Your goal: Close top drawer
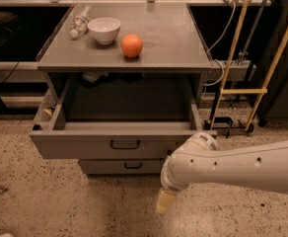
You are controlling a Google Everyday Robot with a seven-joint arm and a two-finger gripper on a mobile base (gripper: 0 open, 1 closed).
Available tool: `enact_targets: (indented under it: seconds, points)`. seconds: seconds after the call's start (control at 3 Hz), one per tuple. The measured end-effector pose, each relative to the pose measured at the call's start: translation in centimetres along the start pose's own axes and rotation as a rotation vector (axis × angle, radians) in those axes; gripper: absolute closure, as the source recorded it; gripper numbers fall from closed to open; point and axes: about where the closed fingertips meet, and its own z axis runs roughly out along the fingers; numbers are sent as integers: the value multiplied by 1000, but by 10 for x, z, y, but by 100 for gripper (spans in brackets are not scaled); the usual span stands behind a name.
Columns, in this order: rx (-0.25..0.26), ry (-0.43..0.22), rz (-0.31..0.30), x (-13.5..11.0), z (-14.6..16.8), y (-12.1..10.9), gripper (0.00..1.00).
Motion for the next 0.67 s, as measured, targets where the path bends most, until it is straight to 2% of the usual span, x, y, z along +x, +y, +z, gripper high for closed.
enact_targets:
  seconds: [0.33,0.67]
  points:
    - [8,-8,43,-22,6,-10,0]
    - [6,-11,109,-29,7,-10,0]
